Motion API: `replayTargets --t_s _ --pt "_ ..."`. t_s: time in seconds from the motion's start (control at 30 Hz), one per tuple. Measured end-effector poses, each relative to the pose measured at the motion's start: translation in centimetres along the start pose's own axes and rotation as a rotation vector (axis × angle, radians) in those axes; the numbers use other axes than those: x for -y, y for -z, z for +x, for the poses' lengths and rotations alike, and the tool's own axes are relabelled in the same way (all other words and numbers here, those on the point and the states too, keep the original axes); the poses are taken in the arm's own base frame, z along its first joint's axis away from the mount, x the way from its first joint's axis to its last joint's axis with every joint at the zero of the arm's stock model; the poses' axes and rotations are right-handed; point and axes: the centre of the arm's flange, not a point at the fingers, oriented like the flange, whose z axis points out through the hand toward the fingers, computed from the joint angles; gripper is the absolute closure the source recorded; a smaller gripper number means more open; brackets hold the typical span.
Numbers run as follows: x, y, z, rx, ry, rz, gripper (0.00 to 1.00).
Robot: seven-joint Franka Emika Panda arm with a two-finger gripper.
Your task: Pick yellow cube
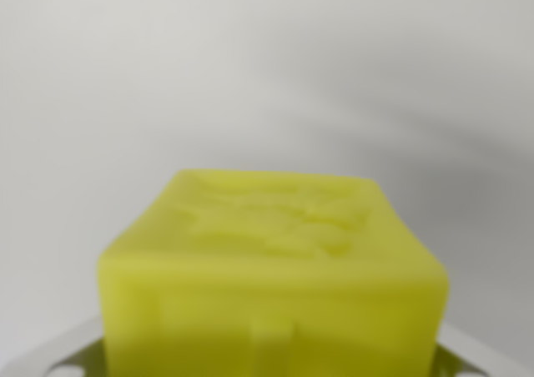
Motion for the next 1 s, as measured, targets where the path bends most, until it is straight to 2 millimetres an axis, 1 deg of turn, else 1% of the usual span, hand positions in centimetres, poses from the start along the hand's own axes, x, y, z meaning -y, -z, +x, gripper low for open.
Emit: replayTargets --t_s 1.0 --pt "0.0 7.4 0.0 0.000 0.000 0.000 1.00"
